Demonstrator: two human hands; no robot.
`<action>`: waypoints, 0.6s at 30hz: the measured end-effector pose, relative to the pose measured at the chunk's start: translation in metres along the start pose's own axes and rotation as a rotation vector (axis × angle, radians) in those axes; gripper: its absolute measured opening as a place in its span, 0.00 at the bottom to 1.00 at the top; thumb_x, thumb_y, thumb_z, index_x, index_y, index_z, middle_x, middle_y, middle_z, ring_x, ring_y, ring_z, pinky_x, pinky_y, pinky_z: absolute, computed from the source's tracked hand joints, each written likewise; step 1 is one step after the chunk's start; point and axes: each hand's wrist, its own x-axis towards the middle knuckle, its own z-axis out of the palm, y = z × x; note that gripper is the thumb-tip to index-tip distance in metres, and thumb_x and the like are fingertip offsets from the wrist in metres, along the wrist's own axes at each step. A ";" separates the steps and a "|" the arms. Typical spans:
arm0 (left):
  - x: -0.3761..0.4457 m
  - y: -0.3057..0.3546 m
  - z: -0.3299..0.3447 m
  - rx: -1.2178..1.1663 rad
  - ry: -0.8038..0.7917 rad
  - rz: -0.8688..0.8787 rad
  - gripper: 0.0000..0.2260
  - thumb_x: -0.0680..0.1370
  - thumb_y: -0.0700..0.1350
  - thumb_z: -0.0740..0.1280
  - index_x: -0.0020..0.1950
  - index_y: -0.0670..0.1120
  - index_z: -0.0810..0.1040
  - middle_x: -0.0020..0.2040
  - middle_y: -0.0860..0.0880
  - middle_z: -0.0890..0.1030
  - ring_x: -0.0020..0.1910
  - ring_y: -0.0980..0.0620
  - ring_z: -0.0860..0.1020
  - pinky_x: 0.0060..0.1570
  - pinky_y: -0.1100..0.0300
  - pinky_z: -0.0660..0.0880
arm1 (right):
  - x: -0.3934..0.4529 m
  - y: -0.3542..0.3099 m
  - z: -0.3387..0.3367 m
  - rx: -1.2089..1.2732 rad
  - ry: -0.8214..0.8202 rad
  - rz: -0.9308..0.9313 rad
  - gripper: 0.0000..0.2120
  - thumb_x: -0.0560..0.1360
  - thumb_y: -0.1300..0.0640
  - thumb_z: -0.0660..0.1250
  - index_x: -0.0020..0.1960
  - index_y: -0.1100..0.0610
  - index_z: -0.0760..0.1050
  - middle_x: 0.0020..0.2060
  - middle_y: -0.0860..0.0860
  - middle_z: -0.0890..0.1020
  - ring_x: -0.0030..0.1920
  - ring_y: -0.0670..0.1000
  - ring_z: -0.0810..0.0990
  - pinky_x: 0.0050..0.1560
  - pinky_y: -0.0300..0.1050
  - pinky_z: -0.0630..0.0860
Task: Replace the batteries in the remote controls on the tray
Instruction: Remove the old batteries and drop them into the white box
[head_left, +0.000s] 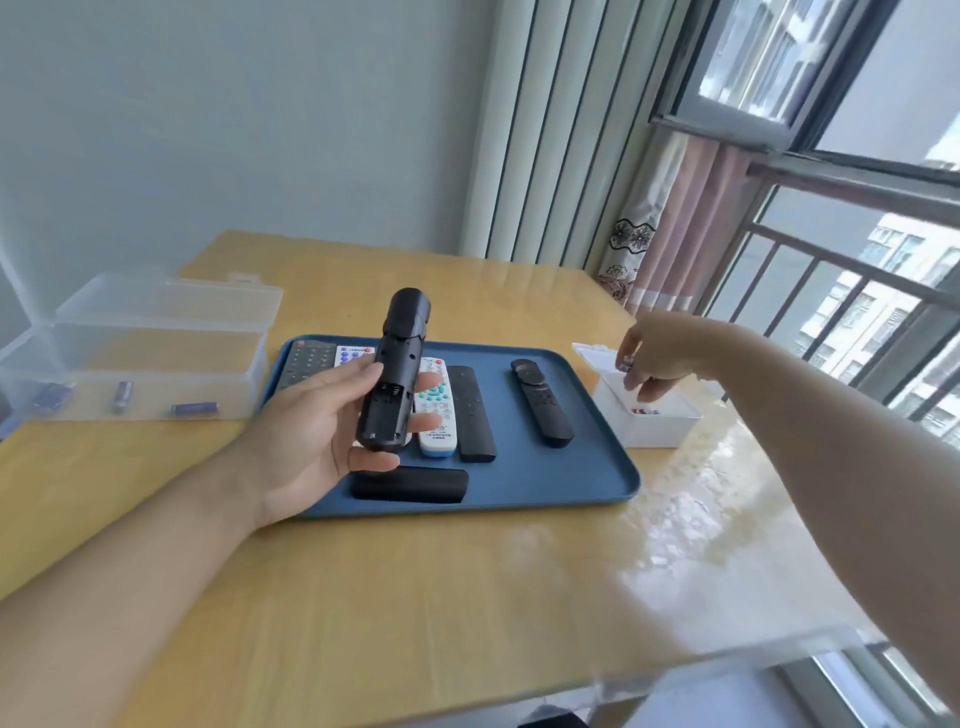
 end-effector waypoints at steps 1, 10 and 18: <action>0.000 0.000 0.000 -0.004 -0.001 0.005 0.16 0.85 0.47 0.56 0.70 0.48 0.76 0.63 0.48 0.84 0.53 0.46 0.86 0.26 0.62 0.78 | 0.001 0.006 0.001 -0.005 -0.005 0.029 0.12 0.76 0.67 0.71 0.59 0.62 0.79 0.40 0.54 0.86 0.43 0.55 0.88 0.54 0.53 0.83; 0.004 -0.004 -0.005 -0.003 -0.004 -0.003 0.16 0.85 0.46 0.57 0.71 0.47 0.76 0.63 0.47 0.83 0.53 0.46 0.86 0.28 0.60 0.81 | 0.019 0.030 0.024 0.108 0.063 0.146 0.17 0.69 0.63 0.77 0.57 0.65 0.79 0.50 0.62 0.85 0.48 0.59 0.87 0.50 0.55 0.84; 0.005 -0.004 -0.005 -0.013 -0.021 0.005 0.16 0.85 0.46 0.57 0.70 0.47 0.76 0.63 0.47 0.83 0.52 0.46 0.86 0.29 0.59 0.81 | 0.028 0.034 0.034 0.161 0.080 0.180 0.15 0.68 0.65 0.71 0.55 0.63 0.79 0.51 0.60 0.83 0.51 0.57 0.85 0.52 0.51 0.84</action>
